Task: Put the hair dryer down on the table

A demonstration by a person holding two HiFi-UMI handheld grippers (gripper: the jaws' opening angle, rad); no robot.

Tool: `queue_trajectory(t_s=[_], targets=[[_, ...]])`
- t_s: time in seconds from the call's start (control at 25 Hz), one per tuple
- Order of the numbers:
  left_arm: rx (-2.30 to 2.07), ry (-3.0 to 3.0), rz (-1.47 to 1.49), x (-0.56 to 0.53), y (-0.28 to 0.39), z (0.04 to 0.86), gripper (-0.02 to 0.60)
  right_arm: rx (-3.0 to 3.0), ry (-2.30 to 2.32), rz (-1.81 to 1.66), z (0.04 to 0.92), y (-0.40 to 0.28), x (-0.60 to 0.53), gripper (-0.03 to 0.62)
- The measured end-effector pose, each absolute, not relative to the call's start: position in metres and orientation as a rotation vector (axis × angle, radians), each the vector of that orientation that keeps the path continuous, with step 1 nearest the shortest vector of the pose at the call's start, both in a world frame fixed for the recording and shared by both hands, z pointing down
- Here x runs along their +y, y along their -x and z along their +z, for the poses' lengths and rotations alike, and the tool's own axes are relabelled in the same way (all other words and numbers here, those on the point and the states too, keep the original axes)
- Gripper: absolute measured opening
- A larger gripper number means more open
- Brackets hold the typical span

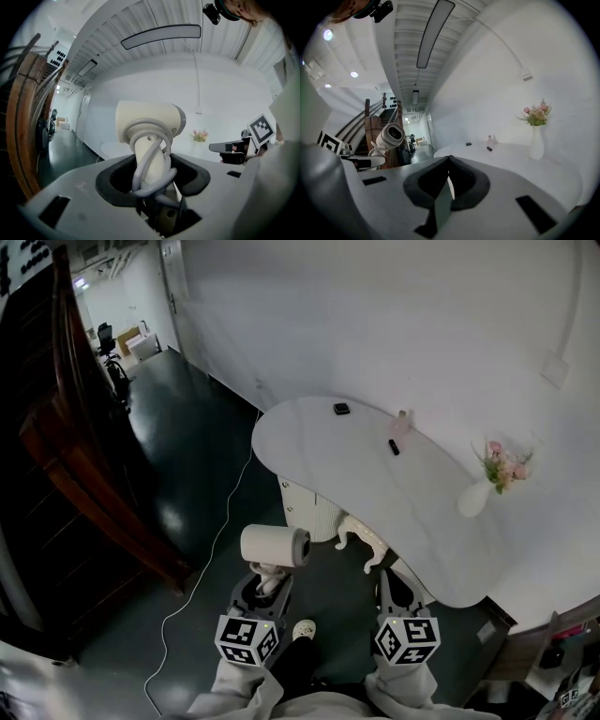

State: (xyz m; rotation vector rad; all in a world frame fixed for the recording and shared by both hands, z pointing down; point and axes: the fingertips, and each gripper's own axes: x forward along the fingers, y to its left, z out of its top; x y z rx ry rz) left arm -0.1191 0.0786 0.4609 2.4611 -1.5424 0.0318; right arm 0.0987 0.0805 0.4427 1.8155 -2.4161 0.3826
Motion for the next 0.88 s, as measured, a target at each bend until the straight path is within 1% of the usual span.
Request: queue_trajectory(t_s=[0.44,0.88], targets=[[-1.500,-2.488,0.014,-0.025,0.133,0.456,0.215,-2.389,-1.859,0.374,0.437,-0.083,-0.012,0.049],[-1.418,-2.497,0.026,-0.092,0.140,0.475,0.216,-2.346,-1.900,0.389,0.447,-0.073,-0.072,0.049]])
